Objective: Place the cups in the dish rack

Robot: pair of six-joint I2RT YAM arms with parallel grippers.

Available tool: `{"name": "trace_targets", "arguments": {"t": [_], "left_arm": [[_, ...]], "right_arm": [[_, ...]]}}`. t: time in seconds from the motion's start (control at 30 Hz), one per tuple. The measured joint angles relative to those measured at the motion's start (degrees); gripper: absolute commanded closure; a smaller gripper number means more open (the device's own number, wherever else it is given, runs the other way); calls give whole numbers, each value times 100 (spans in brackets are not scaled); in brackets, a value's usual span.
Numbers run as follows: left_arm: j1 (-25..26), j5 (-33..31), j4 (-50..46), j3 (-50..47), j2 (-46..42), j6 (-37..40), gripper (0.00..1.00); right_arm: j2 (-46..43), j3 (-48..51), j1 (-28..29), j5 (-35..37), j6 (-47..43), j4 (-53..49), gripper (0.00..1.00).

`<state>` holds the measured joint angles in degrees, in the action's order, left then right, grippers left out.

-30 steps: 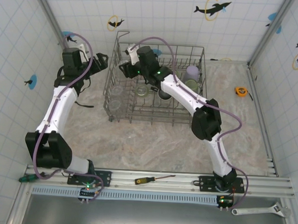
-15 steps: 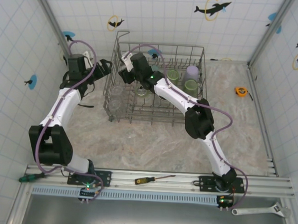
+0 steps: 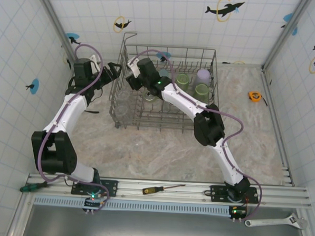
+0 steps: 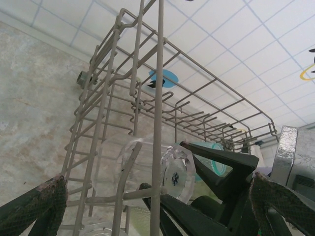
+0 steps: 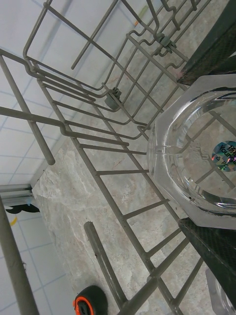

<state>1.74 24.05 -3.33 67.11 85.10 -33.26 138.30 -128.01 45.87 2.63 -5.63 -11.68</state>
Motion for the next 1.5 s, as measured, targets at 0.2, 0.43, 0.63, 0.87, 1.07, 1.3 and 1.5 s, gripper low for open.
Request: {"name": "trace_targets", "arguments": {"t": [0.2,0.43,0.63,0.87,1.07,1.3,1.5], "left_arm": [[0,-4,42,-2,0,2,2],[-4,-70,-7,-13,0,26,2],[-13,-118,-92,-98,20,81,2],[-13,-138,-144,-107,20,175,2],[-13,-140,-186,-109,22,179,3],[-13,-138,-197,-107,20,181,2],[-13,-136,-195,-107,20,195,2]], "right_arm": [[57,-11,68,13,-90,136,70],[262,-186,164,184,-256,245,70],[382,-212,186,354,-365,282,70],[417,-212,181,376,-382,286,58],[435,-212,181,361,-352,291,40],[444,-212,179,350,-264,302,30],[457,-212,175,334,-142,426,23]]}}
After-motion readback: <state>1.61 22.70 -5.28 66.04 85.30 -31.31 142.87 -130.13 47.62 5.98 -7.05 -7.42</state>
